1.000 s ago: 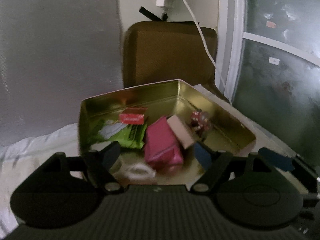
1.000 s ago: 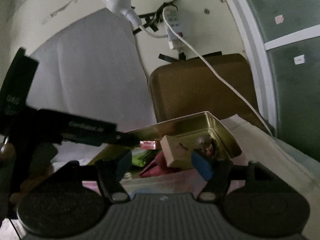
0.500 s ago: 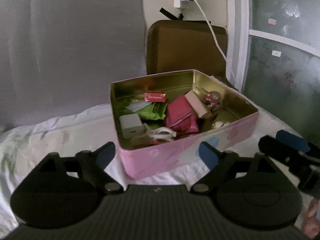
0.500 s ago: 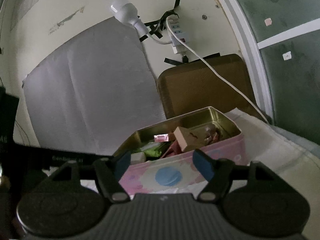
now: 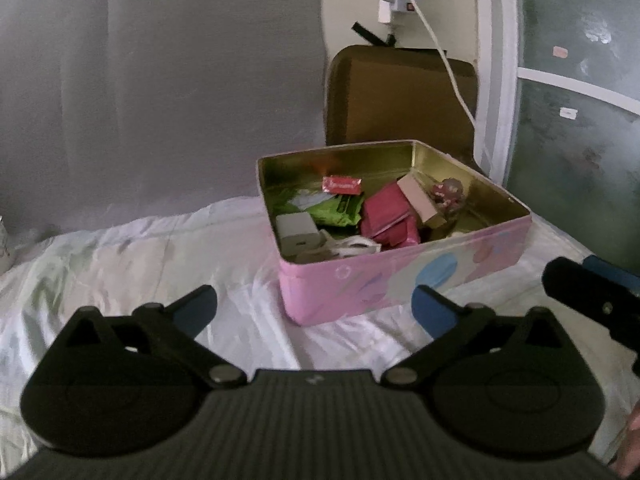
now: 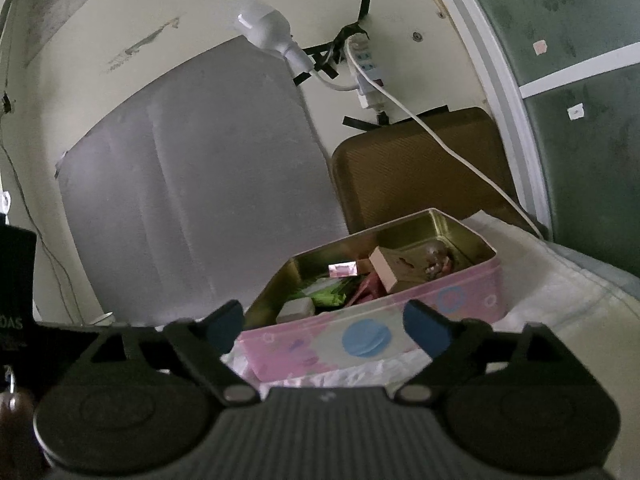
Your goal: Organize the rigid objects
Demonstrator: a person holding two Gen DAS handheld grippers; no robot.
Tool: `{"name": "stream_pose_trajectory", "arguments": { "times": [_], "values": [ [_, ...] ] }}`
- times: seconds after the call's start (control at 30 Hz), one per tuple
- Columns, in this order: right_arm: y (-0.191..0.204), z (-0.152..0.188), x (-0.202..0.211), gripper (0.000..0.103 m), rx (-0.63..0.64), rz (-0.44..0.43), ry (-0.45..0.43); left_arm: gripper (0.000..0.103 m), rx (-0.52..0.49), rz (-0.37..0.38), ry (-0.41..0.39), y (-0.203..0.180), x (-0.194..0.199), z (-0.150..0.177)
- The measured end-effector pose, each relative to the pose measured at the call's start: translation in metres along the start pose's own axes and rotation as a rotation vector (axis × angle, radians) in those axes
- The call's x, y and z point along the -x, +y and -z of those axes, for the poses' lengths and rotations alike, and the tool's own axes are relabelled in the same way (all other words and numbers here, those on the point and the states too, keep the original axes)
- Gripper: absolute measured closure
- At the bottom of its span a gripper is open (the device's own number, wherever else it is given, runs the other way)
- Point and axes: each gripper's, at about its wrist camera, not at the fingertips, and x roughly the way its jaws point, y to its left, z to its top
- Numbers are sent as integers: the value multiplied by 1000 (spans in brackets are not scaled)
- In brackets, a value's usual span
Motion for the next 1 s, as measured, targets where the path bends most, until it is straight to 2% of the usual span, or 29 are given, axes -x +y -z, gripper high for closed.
{"name": "stream_pose_trajectory", "arguments": {
  "times": [0.23,0.6,0.87,1.0],
  "values": [
    [9,6,3,8,9,6,3,0,28,-25,29,9,-2,6],
    [16,5,1,6,24,0,-2,0,-3,-58,17,11,0,6],
    [12,8,0,5,17,10,-2,0,-13,-47,-8,8,3,8],
    [9,8,1,5,6,14,-8,0,-13,-19,4,7,2,8]
  ]
}}
